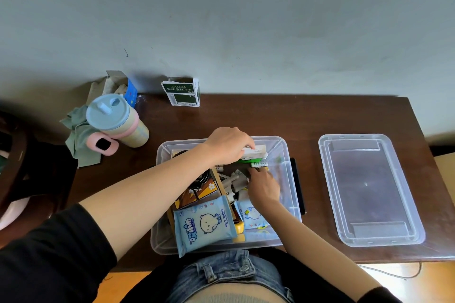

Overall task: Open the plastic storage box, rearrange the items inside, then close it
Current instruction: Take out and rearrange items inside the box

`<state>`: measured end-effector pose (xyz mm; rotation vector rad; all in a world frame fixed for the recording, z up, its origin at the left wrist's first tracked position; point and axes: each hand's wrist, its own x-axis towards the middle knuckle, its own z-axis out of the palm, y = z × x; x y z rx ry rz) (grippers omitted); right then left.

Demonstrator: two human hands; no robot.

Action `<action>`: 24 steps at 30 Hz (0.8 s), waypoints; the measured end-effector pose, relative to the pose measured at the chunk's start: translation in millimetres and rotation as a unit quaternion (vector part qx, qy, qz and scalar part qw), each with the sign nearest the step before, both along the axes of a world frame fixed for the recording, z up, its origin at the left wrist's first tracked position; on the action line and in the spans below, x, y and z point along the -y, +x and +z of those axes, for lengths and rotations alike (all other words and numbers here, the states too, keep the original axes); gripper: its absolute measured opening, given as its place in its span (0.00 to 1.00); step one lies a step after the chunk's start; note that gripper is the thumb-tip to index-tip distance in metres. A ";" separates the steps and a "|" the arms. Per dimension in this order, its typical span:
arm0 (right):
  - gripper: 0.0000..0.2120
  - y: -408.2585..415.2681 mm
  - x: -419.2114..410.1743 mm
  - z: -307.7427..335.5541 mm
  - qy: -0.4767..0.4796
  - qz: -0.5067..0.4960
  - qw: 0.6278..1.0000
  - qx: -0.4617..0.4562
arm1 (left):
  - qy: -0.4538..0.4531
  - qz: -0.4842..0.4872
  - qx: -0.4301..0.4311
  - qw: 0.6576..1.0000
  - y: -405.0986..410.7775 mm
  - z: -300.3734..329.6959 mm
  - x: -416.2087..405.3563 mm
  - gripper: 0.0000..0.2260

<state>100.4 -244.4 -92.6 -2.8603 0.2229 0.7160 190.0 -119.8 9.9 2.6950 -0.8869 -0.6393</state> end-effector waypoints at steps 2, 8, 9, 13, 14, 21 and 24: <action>0.14 2.5 1.4 -1.3 -0.001 0.010 1.000 0.007 | -0.003 0.004 -0.001 1.000 0.9 -1.1 1.1 0.16; 0.12 14.4 4.4 -3.2 -0.006 0.073 0.997 0.012 | 0.012 0.012 -0.012 1.000 3.4 -1.6 4.3 0.16; 0.11 17.1 4.8 -2.7 -0.013 0.089 0.996 0.009 | 0.015 0.010 -0.012 1.000 3.7 -2.0 5.0 0.16; 0.09 23.4 9.4 0.7 -0.067 0.150 0.986 -0.012 | 0.021 0.006 -0.011 1.000 4.7 -2.4 6.5 0.15; 0.09 24.0 11.1 1.3 -0.083 0.159 0.984 -0.016 | 0.022 0.007 -0.012 1.000 5.0 -2.3 6.4 0.15; 0.11 34.1 9.8 8.7 -0.111 0.134 0.984 -0.040 | 0.026 0.002 -0.004 1.000 4.2 -2.9 5.7 0.16; 0.10 30.4 9.9 9.8 -0.084 0.132 0.987 -0.025 | 0.028 0.000 -0.002 1.000 4.9 -3.2 5.8 0.15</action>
